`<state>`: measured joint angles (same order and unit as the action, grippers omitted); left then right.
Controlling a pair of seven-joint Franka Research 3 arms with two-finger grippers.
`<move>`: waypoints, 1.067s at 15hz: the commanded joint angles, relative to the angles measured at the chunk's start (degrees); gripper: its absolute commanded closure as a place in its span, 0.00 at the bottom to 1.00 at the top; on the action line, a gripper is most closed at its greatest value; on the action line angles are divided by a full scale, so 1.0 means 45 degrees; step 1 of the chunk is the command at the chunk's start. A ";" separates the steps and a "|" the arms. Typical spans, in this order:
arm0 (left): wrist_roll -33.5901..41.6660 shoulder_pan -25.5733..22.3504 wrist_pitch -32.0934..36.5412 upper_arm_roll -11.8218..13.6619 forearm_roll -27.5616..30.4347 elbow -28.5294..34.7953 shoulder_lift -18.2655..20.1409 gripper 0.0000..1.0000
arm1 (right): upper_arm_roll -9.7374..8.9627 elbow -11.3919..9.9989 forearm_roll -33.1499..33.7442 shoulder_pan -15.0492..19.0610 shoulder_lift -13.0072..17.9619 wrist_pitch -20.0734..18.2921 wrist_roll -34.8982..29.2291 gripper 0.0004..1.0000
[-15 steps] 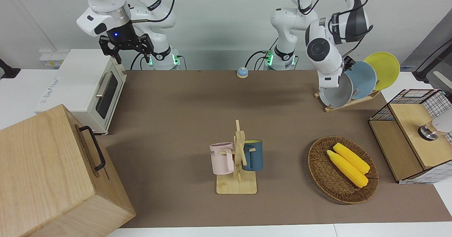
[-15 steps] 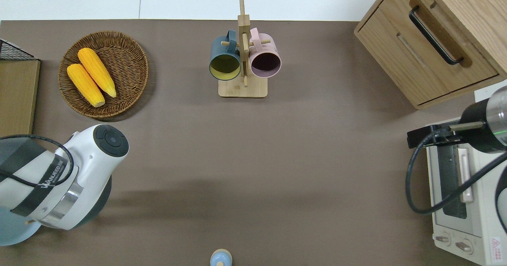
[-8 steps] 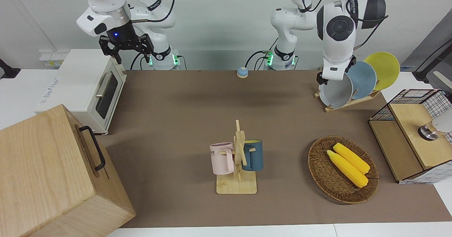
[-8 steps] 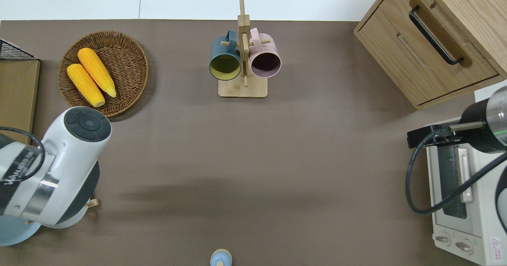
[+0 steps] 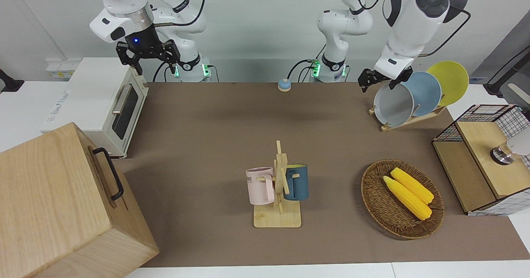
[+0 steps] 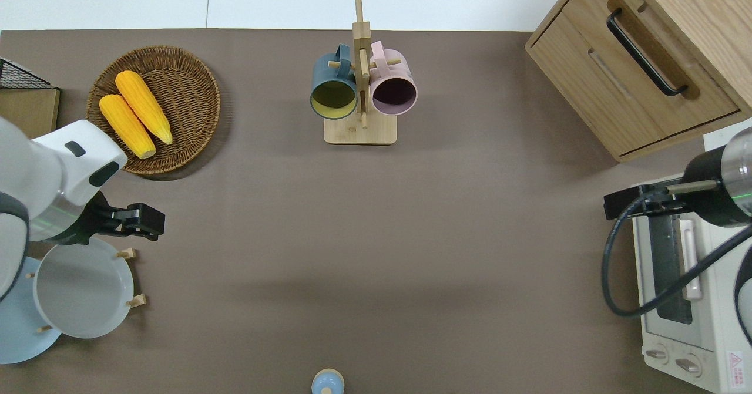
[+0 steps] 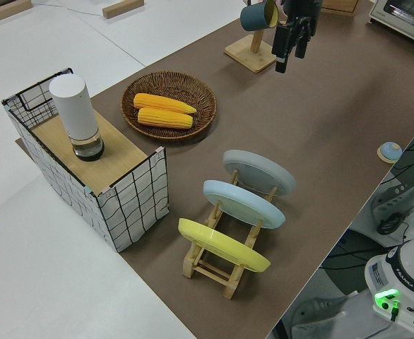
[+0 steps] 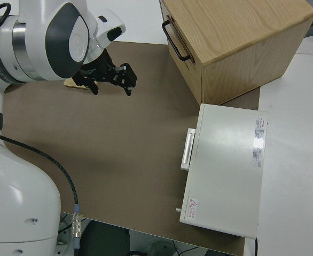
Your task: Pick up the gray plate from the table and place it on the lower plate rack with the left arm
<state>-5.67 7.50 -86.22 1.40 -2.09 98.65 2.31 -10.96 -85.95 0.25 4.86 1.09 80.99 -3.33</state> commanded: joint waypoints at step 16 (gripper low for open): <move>0.3390 -0.0592 0.0000 -0.0038 0.0894 -0.1355 -0.0065 0.00 | -0.0084 0.0077 -0.0095 0.0091 0.0031 -0.0184 -0.0001 0.01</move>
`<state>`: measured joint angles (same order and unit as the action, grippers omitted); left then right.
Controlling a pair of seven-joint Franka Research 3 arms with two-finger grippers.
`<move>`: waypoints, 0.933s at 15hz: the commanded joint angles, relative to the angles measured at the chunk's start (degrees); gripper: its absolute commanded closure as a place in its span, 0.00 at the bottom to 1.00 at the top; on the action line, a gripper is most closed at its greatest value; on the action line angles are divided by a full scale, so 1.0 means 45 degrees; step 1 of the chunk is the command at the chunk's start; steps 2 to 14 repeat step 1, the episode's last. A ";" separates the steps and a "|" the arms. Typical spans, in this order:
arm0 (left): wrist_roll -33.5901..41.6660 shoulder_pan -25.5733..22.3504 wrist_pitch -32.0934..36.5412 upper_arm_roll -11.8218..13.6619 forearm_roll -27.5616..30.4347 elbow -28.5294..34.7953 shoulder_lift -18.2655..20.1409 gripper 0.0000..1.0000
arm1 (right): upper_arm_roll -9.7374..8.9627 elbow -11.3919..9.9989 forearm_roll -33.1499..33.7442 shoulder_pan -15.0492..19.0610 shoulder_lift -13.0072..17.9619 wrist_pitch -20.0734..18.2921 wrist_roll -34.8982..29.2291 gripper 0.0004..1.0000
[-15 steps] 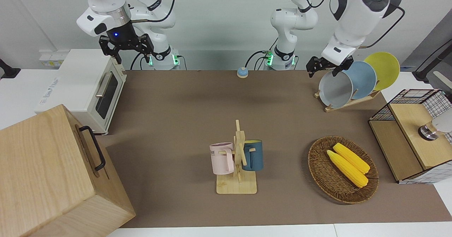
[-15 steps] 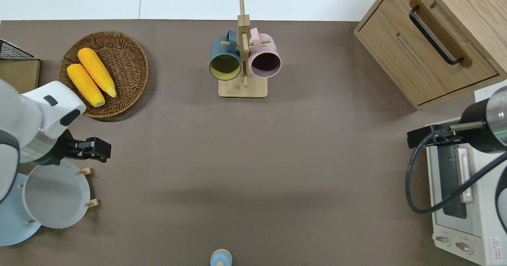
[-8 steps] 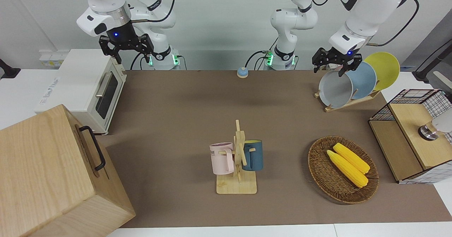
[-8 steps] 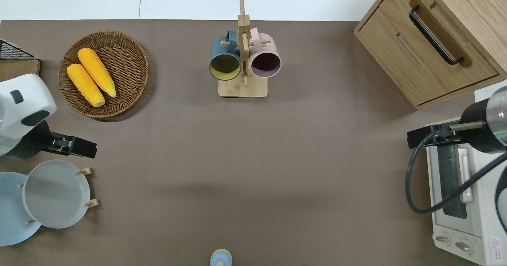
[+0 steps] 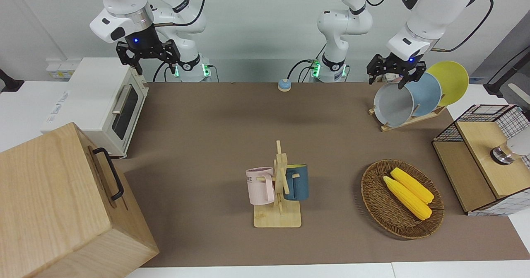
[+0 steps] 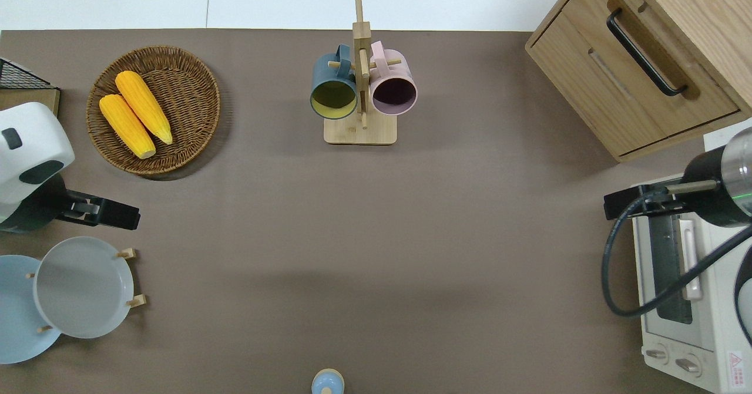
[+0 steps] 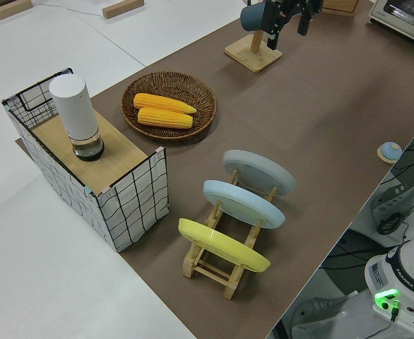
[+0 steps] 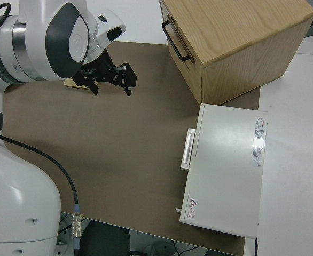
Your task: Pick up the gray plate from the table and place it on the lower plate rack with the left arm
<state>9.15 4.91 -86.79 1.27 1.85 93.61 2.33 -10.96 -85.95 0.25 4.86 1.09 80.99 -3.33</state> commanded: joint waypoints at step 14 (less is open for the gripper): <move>0.0076 -0.0017 0.0126 -0.0009 0.0037 -0.0235 -0.0069 0.00 | -0.0084 0.0077 -0.0095 0.0091 0.0031 -0.0184 0.0018 0.01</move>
